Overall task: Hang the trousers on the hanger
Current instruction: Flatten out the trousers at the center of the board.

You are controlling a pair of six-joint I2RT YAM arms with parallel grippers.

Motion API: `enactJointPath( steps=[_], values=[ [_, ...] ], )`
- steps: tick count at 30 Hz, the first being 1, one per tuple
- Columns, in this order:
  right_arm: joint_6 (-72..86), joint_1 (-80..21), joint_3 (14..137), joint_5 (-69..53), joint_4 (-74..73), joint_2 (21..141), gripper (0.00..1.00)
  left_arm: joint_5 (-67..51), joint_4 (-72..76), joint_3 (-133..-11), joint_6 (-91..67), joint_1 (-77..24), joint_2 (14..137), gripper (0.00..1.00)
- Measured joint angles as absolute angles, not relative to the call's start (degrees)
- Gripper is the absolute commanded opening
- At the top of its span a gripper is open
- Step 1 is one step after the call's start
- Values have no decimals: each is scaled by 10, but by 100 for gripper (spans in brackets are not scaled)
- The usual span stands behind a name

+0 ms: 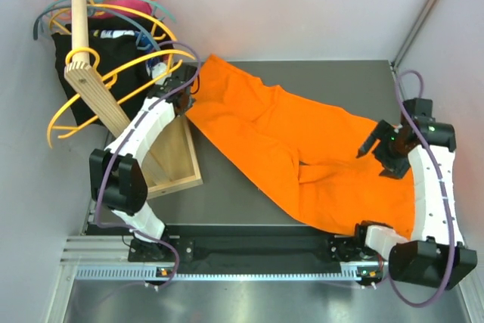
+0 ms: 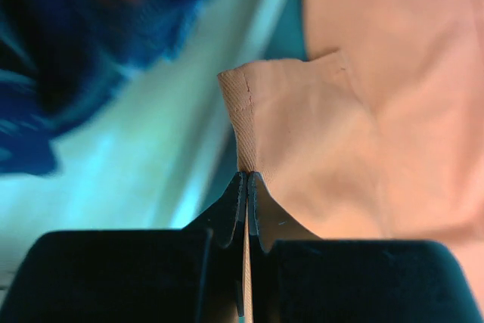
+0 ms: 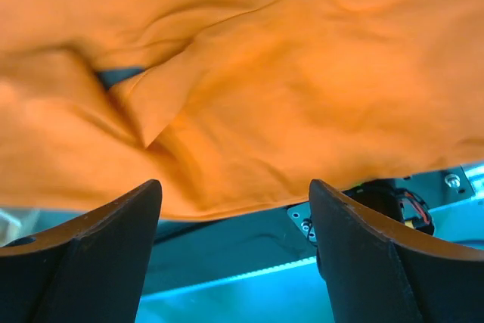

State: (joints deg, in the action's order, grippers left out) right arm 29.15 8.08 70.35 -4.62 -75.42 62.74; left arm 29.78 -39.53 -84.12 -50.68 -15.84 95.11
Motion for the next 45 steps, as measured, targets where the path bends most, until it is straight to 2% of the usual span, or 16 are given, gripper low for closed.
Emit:
enactJointPath(
  steps=[7,14,19,22,23,25,26,27,29,32,33,34,36,41,44,45],
  values=[
    [297,248,657,19,-762,578,69,331,-421,-834,-479,-118,951,0],
    [326,330,641,91,-773,600,49,331,-423,-834,-476,-105,957,0],
    [343,385,606,128,-771,620,47,333,-420,-830,-472,-105,961,0],
    [358,394,570,166,-772,624,56,335,-420,-827,-472,-105,961,0],
    [364,397,558,175,-772,622,62,335,-420,-827,-472,-105,961,0],
    [379,403,532,194,-772,610,62,335,-420,-827,-472,-105,962,0],
    [387,407,517,198,-772,599,59,335,-420,-827,-472,-105,962,0],
    [396,410,502,201,-773,587,60,335,-421,-827,-472,-105,963,0],
    [419,415,482,204,-776,564,70,336,-421,-832,-473,-105,969,0],
    [438,420,470,201,-766,546,76,335,-422,-838,-476,-105,978,0],
    [439,421,467,200,-759,544,82,335,-422,-840,-477,-105,981,0],
    [442,422,467,202,-752,544,93,334,-422,-840,-479,-105,983,0],
    [450,428,467,210,-733,542,99,333,-422,-840,-480,-105,984,0],
    [478,466,427,210,-653,451,96,333,-421,-838,-481,-104,984,0],
    [485,467,388,214,-623,378,85,331,-420,-831,-481,-102,984,0],
    [489,467,379,220,-621,366,86,330,-420,-828,-481,-102,984,0]
  ],
)
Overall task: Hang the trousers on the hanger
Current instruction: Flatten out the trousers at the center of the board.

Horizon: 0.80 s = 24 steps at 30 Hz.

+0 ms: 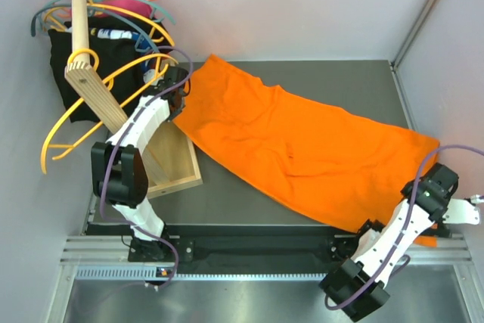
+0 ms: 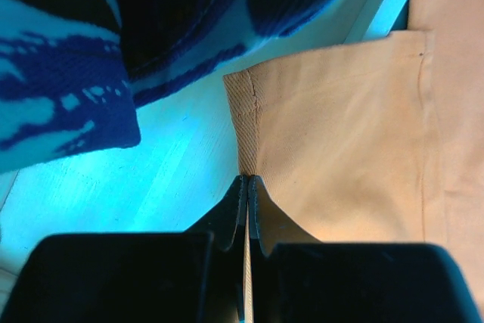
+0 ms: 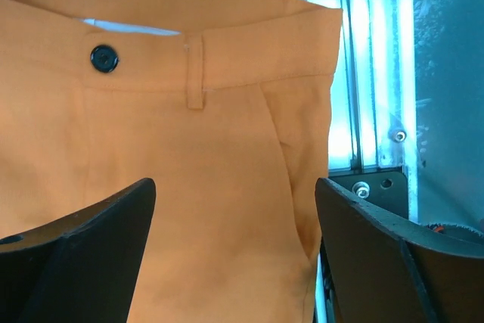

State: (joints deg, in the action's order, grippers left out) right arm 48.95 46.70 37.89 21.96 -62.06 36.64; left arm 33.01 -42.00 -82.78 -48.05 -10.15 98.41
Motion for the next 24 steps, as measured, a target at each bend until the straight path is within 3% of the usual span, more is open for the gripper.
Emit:
enactJointPath(
  steps=[8,10,12,13,21,24],
  values=[
    [563,468,337,272,-598,365,85,323,-411,-813,-481,-98,984,0],
    [595,468,319,279,-593,368,79,322,-405,-807,-481,-98,982,0],
    [627,469,302,290,-591,373,66,322,-401,-799,-482,-98,979,0],
    [639,470,299,296,-593,379,65,322,-401,-796,-483,-98,979,0],
    [717,508,347,348,-609,577,69,324,-401,-788,-484,-91,977,0],
    [712,538,358,355,-607,592,62,324,-401,-788,-483,-90,977,0]
  ],
)
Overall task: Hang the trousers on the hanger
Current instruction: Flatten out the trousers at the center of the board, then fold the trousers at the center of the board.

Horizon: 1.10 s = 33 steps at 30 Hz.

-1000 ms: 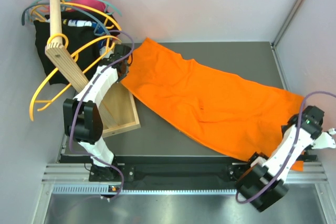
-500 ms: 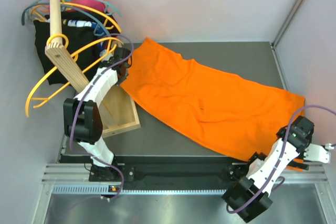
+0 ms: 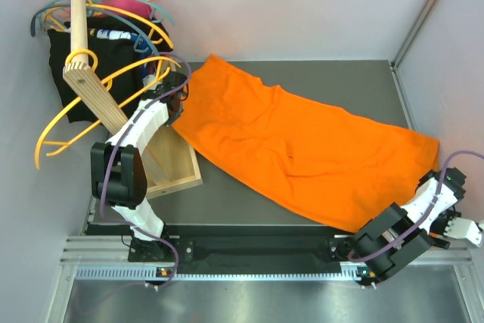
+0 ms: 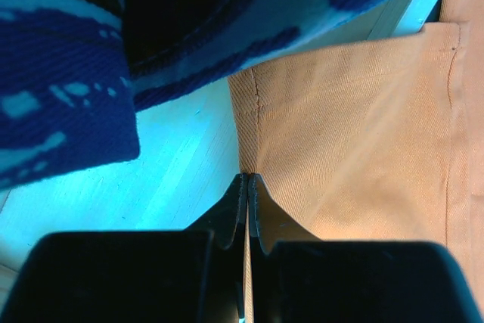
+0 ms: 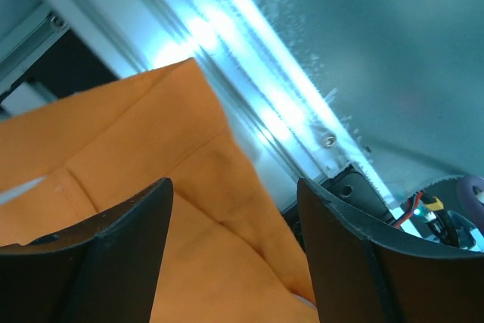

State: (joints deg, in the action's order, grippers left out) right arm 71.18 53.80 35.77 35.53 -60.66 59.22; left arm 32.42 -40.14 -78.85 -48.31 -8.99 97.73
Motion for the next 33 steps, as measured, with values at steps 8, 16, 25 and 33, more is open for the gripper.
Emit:
enactJointPath(
  steps=[8,16,25,33],
  values=[
    [705,568,364,361,-609,647,48,324,-401,-789,-482,-86,978,0],
    [721,562,364,364,-584,653,67,321,-400,-789,-481,-84,978,0],
    [721,545,349,381,-515,681,66,318,-390,-785,-481,-82,978,0],
    [724,515,337,413,-469,710,55,318,-380,-773,-481,-80,976,0]
  ],
)
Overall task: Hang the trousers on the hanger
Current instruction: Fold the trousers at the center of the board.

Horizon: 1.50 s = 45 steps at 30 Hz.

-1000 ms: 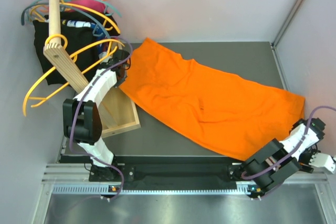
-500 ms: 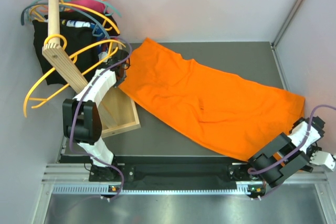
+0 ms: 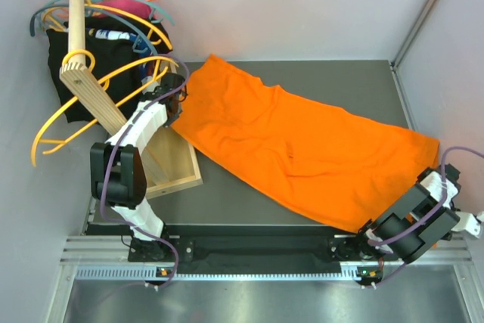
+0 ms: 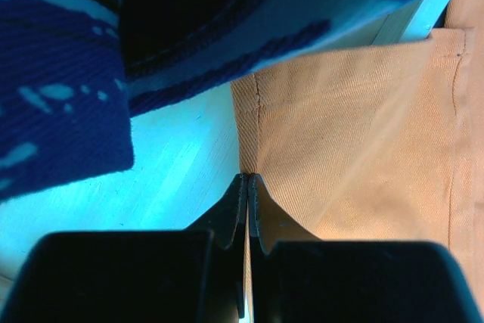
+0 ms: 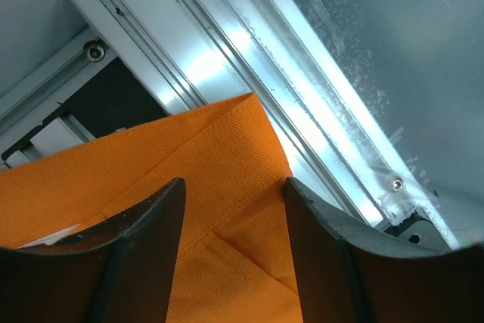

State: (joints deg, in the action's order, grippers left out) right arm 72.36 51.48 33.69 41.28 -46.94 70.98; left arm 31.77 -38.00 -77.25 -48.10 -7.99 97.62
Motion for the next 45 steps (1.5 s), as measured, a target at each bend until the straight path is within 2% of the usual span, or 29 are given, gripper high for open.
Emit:
enactJointPath(
  steps=[4,8,10,13,16,17,23,27,39,45],
  values=[
    [737,503,333,424,-465,710,59,316,-375,-770,-481,-79,976,0],
    [734,492,317,430,-446,701,38,311,-371,-770,-483,-79,976,0],
    [731,492,304,430,-441,689,35,311,-371,-769,-483,-79,976,0],
    [725,492,301,430,-438,687,25,311,-370,-769,-482,-79,975,0],
    [718,493,301,429,-437,688,1,309,-370,-769,-482,-79,975,0],
    [714,494,301,427,-436,688,0,308,-370,-769,-483,-79,974,0],
    [687,496,300,418,-426,682,0,304,-370,-769,-483,-79,974,0],
    [629,495,298,385,-412,625,0,301,-371,-769,-483,-79,974,0],
    [533,363,397,315,-474,560,0,281,-401,-792,-489,-77,974,0],
    [445,290,488,313,-462,579,0,262,-422,-838,-494,-76,1002,0]
  ],
)
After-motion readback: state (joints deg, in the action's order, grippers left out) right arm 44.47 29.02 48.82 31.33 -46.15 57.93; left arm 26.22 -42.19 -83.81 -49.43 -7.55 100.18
